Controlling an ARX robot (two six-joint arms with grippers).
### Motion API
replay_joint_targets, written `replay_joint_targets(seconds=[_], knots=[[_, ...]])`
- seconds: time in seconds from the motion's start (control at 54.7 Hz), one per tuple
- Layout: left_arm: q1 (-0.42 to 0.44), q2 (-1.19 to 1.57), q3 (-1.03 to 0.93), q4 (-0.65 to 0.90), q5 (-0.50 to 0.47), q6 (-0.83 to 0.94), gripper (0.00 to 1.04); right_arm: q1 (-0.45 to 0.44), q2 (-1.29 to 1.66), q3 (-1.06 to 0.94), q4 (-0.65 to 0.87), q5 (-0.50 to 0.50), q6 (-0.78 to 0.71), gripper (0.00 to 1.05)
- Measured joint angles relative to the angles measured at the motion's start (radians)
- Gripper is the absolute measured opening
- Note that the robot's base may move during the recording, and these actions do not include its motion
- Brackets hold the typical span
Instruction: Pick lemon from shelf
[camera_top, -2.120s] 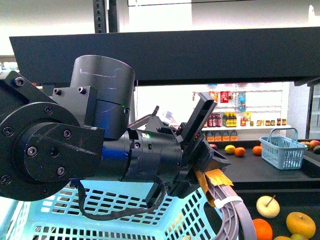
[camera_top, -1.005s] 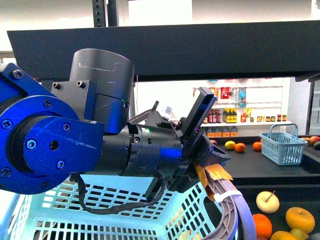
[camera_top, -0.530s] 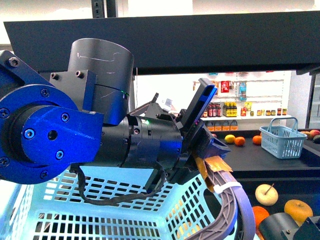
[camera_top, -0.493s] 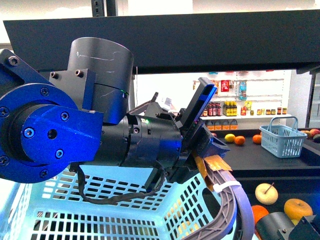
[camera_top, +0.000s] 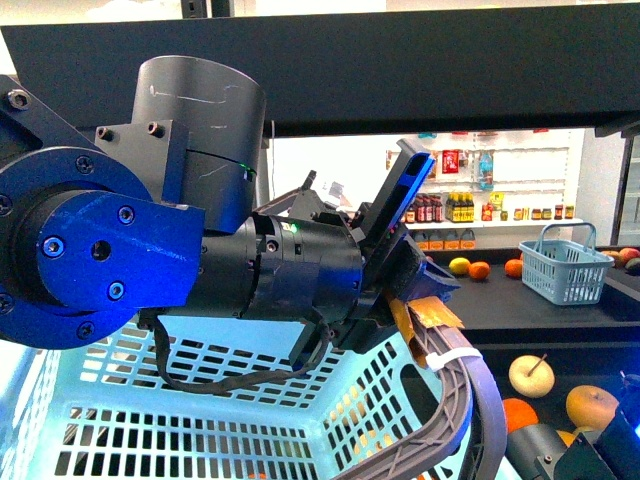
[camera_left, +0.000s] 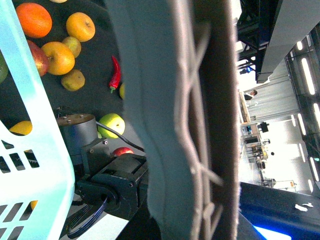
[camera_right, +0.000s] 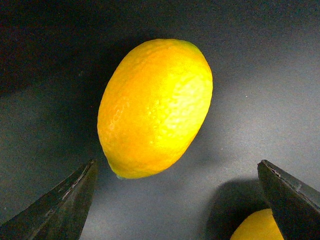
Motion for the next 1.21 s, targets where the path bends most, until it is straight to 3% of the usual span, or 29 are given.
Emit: replay_joint_targets(seconds=[0.256,0.457,0.585,0.731,0.841,1.206], knots=[[0.0,0.0,0.0,0.0,0.0,0.002,0.08,0.0,0.022,0.021,0.027,0.008,0.003,0.96],[0.0,0.0,0.0,0.0,-0.002,0.003,0.08,-0.003,0.032,0.027,0.064,0.023,0.002,0.72],[0.0,0.0,0.0,0.0,-0.001,0.004,0.08,-0.009,0.038,0.031,0.071,0.025,0.003,0.84],[0.0,0.0,0.0,0.0,-0.001,0.004,0.08,-0.019,0.044,0.031,0.081,0.011,0.002,0.6],[0.0,0.0,0.0,0.0,0.0,0.003,0.08,-0.023,0.044,0.029,0.088,0.004,0.002,0.51],[0.0,0.0,0.0,0.0,0.002,0.003,0.08,-0.038,0.034,-0.01,0.129,-0.021,0.001,0.42]])
